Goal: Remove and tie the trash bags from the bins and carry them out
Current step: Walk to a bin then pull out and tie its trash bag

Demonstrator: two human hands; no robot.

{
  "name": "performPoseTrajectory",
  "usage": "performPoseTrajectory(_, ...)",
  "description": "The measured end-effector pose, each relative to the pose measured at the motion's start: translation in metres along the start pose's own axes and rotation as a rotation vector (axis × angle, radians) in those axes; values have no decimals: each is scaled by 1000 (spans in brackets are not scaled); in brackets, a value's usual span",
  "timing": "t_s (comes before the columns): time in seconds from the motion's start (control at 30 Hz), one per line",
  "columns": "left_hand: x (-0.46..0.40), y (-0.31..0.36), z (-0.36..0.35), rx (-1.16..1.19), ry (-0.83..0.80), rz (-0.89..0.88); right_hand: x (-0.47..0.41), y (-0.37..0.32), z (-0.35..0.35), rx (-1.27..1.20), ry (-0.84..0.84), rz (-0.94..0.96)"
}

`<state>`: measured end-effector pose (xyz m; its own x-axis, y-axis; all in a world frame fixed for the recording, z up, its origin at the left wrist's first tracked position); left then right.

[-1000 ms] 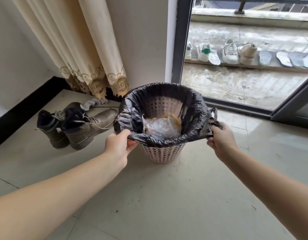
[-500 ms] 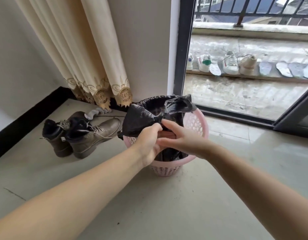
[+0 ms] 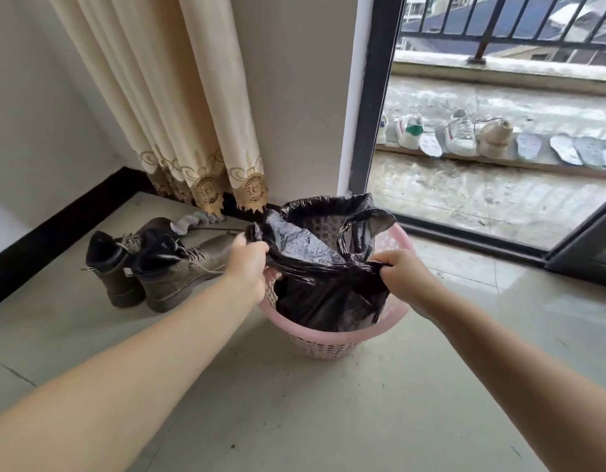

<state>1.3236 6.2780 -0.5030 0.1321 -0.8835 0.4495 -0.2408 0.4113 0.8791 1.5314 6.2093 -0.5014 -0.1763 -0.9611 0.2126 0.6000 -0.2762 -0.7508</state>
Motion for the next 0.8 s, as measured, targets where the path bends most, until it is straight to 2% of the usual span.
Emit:
performPoseTrajectory(0.07, 17, 0, -7, -457, -106, -328, 0, -7, -3, -71, 12, 10)
performPoseTrajectory(0.1, 28, -3, -12, -649, -175, -452, 1, -12, -7, -95, -38, 39)
performPoseTrajectory(0.13, 38, -5, -17, -751, -254, -495, 3, -18, -9, -112, -122, 71)
performPoseTrajectory(0.2, 51, -10, -24, -712, -386, -402, 12, -30, -12, -85, -305, 111)
performPoseTrajectory(0.27, 53, -7, -27, -417, -480, -113, 15, -37, -16, -28, -342, 156)
performPoseTrajectory(0.33, 49, -1, -28, -207, -585, 128, 14, -36, -24, 84, -200, 233)
performPoseTrajectory(0.4, 46, 0, -28, -258, -672, 202, 11, -33, -29, 159, -24, 286)
performPoseTrajectory(0.47, 42, -3, -29, -435, -640, 157, 6, -27, -28, 206, 37, 310)
performPoseTrajectory(0.53, 31, -6, -32, -610, -453, 44, 3, -23, -23, 219, 13, 298)
performPoseTrajectory(0.6, 12, -11, -35, -587, -323, 14, 3, -21, -17, 226, -41, 278)
performPoseTrajectory(0.7, -1, -14, -58, -506, -345, 100, 8, -19, -14, 255, -99, 298)
performPoseTrajectory(0.8, -10, -16, -98, -749, -361, 21, 12, -19, -13, 287, -86, 329)
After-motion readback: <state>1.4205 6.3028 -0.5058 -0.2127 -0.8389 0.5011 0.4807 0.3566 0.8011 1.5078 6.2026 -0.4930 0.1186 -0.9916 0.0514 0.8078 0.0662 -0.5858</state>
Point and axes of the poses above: each hand's wrist, its own x-axis away from the middle knuckle, its own z-axis out of the back of the hand, y = z × x, the point moved 1 cm from there along -x, towards the middle knuckle, and after that the axes turned 2 degrees about x, right-handed, at the moved point
